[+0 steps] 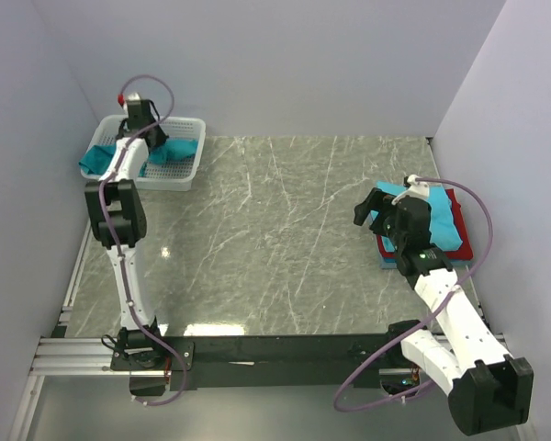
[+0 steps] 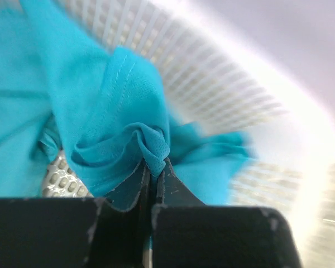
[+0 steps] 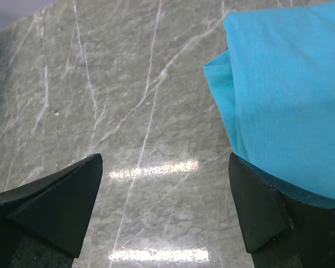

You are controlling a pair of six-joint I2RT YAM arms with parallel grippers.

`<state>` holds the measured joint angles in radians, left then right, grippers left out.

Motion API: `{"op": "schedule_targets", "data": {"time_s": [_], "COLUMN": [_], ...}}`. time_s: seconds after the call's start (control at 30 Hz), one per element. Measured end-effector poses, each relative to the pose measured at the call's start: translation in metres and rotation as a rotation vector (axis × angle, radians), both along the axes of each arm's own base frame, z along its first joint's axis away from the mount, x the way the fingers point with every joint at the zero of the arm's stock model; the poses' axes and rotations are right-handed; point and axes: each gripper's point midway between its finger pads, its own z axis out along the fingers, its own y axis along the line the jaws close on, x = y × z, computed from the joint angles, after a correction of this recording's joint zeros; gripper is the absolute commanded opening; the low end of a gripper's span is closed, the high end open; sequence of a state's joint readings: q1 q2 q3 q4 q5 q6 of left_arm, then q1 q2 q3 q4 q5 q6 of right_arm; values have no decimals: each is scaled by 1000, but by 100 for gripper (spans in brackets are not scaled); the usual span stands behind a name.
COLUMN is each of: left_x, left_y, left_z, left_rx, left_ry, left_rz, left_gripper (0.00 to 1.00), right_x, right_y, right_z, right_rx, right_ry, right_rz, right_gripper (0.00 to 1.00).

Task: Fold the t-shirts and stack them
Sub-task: Grab the tshirt from the pile, then move the tshirt to the center of the board

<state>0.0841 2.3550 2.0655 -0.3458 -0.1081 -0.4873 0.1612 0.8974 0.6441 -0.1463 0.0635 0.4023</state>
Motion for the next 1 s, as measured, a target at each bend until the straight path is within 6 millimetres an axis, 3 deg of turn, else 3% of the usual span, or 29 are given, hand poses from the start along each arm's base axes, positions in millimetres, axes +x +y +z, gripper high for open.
{"op": "schedule_targets", "data": {"time_s": [0.13, 0.2, 0.37, 0.47, 0.6, 0.77, 0.9, 1.0], "left_x": [-8, -22, -84, -130, -194, -274, -319, -338], "left_y": [-4, -9, -35, -65, -129, -194, -227, -251], "left_z": [100, 160, 300, 364, 428, 483, 515, 522], "left_rx": [11, 13, 17, 29, 11, -71, -137, -189], "left_ry": [-161, -261, -511, -635, -776, -920, -1010, -1031], "left_rz": [-8, -22, -92, -167, -327, -569, -728, -834], "left_gripper": [0, 0, 0, 0, 1, 0, 0, 0], "right_x": [-2, -3, -6, -10, -15, -24, -30, -35], "right_y": [1, 1, 5, 8, 11, 16, 20, 23], "right_z": [7, 10, 22, 30, 44, 61, 72, 79], "right_rx": [6, 10, 25, 38, 55, 79, 101, 112], "right_ry": [-22, -34, -71, -98, -141, -197, -233, -256], "right_rz": [4, 7, 29, 49, 70, 96, 122, 139], "right_gripper": [100, 100, 100, 100, 100, 100, 100, 100]}}
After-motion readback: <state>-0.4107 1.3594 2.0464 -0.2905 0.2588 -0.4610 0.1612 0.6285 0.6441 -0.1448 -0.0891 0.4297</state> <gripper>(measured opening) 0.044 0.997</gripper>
